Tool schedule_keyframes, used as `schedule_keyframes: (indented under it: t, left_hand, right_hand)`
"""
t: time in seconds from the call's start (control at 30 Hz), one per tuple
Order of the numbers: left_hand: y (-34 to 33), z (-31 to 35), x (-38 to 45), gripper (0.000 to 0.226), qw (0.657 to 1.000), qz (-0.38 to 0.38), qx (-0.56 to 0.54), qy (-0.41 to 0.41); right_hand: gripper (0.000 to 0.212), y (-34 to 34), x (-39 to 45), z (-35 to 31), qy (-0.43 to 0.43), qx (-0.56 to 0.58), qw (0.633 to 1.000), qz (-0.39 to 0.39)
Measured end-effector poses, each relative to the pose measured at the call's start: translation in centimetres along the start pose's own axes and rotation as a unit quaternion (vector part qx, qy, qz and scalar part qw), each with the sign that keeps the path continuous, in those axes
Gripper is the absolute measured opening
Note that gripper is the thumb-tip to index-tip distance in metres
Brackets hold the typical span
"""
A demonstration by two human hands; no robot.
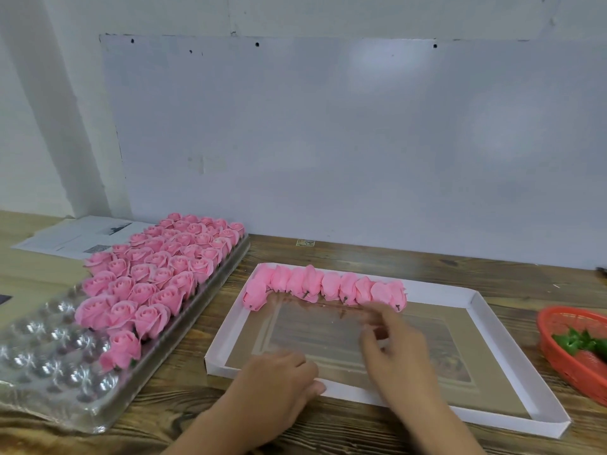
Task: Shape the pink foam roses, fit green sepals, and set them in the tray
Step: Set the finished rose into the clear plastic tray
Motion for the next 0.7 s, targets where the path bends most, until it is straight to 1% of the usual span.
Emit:
schedule_keyframes:
  t: [0.07, 0.13, 0.2, 0.3, 0.37, 0.43, 0.53, 0.6, 0.7]
  left_hand:
    - [0.0, 0.1, -0.1, 0.049, 1.0, 0.007, -0.005, 0.001]
    - [0.1, 0.1, 0.0, 0.041, 1.0, 0.018, 0.008, -0.002]
    - [0.2, 0.1, 0.0, 0.032, 0.999, 0.034, 0.03, -0.007]
    - [0.0, 0.2, 0.0, 0.029, 0.998, 0.044, 0.034, -0.013]
    - [0.0, 0.3, 0.0, 0.029, 0.998, 0.047, 0.038, -0.012]
    - [-0.1, 0.3, 0.1, 0.029, 0.998, 0.052, 0.042, -0.014]
    - [-0.2, 0.2, 0.1, 0.029, 0.998, 0.055, 0.041, -0.011]
    - [0.0, 0.3, 0.1, 0.029, 0.998, 0.054, 0.034, -0.006]
    - [0.2, 0.4, 0.1, 0.03, 0.998, 0.062, 0.029, -0.009]
  right_hand:
    - [0.025, 1.7, 2.0, 1.3, -0.056, 0.003, 0.998, 0.032]
    - [0.015, 3.3, 4.0, 3.8, -0.137, 0.02, 0.99, 0.026]
    - [0.019, 4.2, 5.7, 6.2, -0.192, -0.002, 0.981, 0.004]
    - [0.023, 4.8, 8.0, 9.2, -0.251, -0.055, 0.966, 0.01]
    - [0.024, 4.4, 9.2, 11.0, -0.29, -0.058, 0.955, 0.002]
    - [0.02, 3.7, 9.8, 12.4, -0.326, -0.024, 0.945, -0.014]
    - [0.023, 2.7, 10.6, 13.0, -0.31, 0.013, 0.95, -0.019]
    - [0.027, 2.2, 11.0, 12.7, -0.292, -0.009, 0.956, -0.027]
    - [0.024, 1.6, 11.4, 12.1, -0.278, -0.059, 0.958, -0.026]
Point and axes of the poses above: each hand's wrist, its own x-axis towards the middle knuckle, its own y-axis out of the back of the hand, z = x × y, the point moved 4 cm from there along x, towards the middle knuckle
